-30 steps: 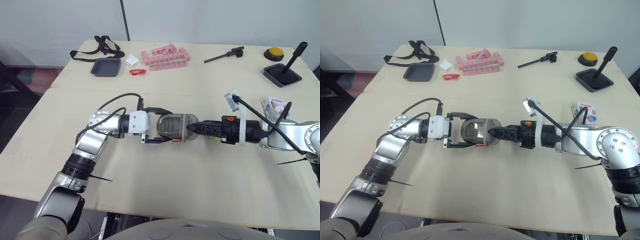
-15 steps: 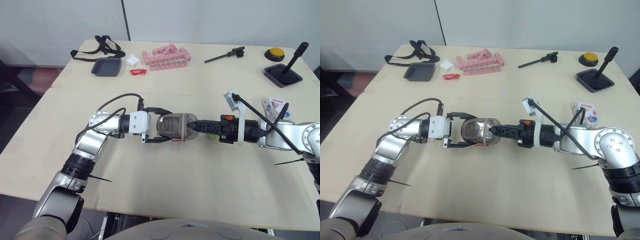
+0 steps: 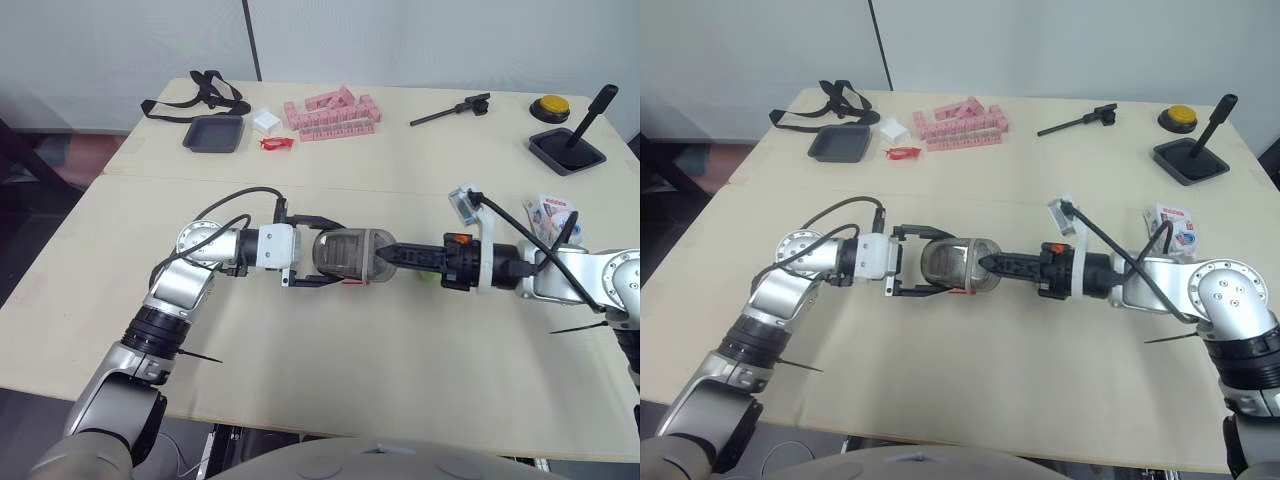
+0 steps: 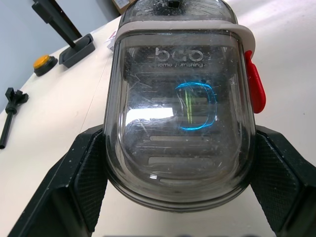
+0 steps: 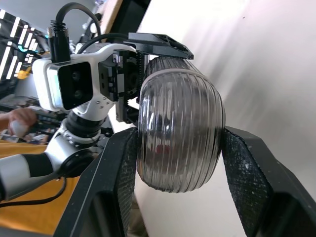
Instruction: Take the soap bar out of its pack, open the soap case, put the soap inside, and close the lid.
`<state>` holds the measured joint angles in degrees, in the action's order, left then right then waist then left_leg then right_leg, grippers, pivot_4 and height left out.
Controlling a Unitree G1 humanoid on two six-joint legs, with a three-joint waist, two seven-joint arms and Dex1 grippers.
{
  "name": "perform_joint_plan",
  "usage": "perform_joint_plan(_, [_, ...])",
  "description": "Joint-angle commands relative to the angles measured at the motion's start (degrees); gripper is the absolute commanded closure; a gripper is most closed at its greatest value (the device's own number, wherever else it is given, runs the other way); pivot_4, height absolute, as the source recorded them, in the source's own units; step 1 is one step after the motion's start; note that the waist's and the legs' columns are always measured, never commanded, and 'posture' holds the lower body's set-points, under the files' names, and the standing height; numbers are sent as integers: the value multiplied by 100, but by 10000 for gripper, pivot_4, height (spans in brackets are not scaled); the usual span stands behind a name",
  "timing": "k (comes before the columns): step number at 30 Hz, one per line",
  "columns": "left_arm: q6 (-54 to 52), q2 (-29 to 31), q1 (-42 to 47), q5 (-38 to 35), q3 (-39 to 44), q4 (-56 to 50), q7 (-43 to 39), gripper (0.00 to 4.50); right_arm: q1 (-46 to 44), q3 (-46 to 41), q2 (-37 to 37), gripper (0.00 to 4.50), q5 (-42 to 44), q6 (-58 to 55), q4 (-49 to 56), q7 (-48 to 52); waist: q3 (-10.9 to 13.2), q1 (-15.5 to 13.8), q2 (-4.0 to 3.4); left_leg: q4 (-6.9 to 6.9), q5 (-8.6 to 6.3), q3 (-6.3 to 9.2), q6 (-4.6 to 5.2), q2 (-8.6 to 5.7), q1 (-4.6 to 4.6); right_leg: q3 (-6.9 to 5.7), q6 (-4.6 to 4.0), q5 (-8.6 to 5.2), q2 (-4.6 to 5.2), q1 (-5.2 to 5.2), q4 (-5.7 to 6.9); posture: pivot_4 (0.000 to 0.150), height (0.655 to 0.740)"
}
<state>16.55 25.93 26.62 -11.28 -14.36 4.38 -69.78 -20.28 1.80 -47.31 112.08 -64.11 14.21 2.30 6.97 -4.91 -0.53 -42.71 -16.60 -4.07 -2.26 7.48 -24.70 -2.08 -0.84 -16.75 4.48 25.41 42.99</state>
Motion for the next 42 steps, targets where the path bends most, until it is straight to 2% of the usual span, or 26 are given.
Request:
perform_joint_plan(1, [-59, 80, 63, -112, 109, -41, 30, 10423, -23, -208, -76, 23856, 92, -124, 83, 284, 0, 0, 0, 0, 0, 0, 0, 0, 0, 0, 0, 0, 0, 0, 0, 1500, 7109])
perform_joint_plan(30, [-131, 176, -25, -170, 78, -145, -63, 10423, 236, -485, -257, 23856, 92, -277, -111, 558, 0, 0, 0, 0, 0, 0, 1, 1, -2, -4, -1, -1, 2, 1, -3, 1500, 7109])
perform_joint_plan(35, [-177, 181, -44, -191, 92, -173, -57, 10423, 578, -749, -819, 23856, 92, -463, -320, 644, 0, -35, 1, 1, 0, 1, 1, 1, -7, -6, -1, -1, 3, 0, -10, 1500, 7109])
perform_joint_plan(40, [-295, 222, -109, -241, 111, -201, -89, 10423, 904, -1165, -1679, 23856, 40, -688, -798, 753, 1, -53, 0, 1, -1, 0, 3, 0, -16, -7, 0, 0, 5, 0, -20, 1500, 7109])
perform_joint_plan(42, [-362, 256, -132, -256, 110, -181, -131, 10423, 886, -1358, -2105, 23856, -531, -847, -1129, 975, 1, -51, 0, 1, -3, 0, 7, 0, -19, -7, 0, 0, 5, 0, -21, 1500, 7109])
